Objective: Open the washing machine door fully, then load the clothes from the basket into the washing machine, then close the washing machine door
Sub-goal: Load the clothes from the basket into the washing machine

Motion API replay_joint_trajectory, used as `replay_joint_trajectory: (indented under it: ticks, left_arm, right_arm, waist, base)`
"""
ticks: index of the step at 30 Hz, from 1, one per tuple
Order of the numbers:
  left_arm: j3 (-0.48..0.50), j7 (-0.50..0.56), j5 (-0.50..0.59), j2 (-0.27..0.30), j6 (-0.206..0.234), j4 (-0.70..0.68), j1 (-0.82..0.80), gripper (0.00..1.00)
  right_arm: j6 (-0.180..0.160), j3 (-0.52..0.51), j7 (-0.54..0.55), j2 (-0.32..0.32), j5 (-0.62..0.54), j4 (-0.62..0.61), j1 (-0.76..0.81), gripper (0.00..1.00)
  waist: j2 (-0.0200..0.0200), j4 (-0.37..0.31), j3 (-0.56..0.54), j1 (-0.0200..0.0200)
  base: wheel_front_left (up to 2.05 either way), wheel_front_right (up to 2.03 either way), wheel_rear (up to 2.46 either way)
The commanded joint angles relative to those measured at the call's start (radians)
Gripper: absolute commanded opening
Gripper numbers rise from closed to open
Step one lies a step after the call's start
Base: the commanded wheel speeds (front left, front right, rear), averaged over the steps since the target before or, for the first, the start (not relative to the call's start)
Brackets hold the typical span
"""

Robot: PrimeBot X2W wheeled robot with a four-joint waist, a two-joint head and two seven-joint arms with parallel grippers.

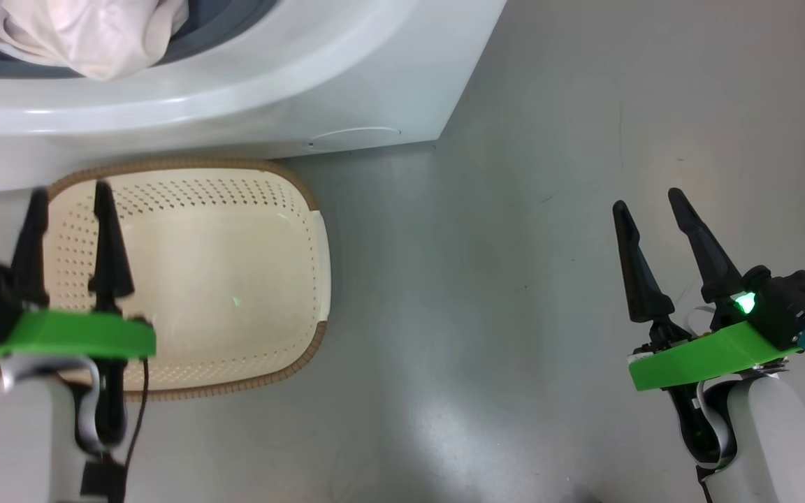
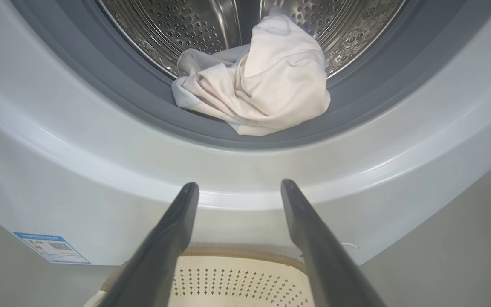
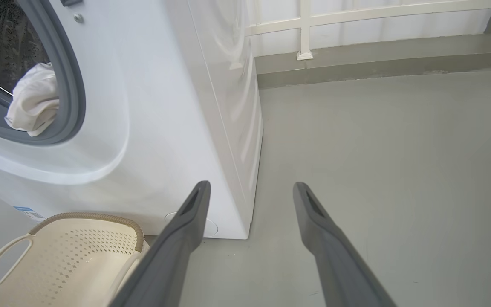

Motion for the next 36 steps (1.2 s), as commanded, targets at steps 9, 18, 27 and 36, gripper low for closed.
replay_joint_trajectory:
  ticks: [9, 18, 27, 36]
  left_arm:
    - [-0.046, -0.005, -0.002, 0.087, -0.002, 0.099, -0.196, 1.0]
    - [-0.118, -0.005, -0.024, 0.117, -0.002, 0.232, -0.363, 1.0]
    - [-0.157, -0.005, -0.03, 0.127, -0.002, 0.341, -0.458, 1.0]
    - [-0.213, -0.005, -0.061, 0.149, -0.002, 0.462, -0.54, 0.38]
  right_arm:
    - [0.002, 0.026, -0.005, -0.001, -0.001, -0.023, -0.007, 1.0]
    - [0.002, 0.029, -0.005, 0.004, 0.0, -0.023, -0.017, 1.0]
    - [0.002, 0.036, -0.005, 0.01, 0.002, -0.021, -0.027, 1.0]
    - [0.002, 0.035, -0.005, 0.013, 0.003, -0.019, -0.021, 1.0]
  waist:
    - [-0.0001, 0.002, 0.022, -0.0001]
    - [-0.0001, -0.001, 0.039, -0.0001]
    - [-0.0001, -0.014, 0.041, -0.0001]
    - [-0.0001, -0.021, 0.036, -0.0001]
  base:
    - [0.0, 0.0, 0.0]
    - [0.0, 0.0, 0.0]
    - [0.0, 0.0, 0.0]
    - [0.0, 0.0, 0.0]
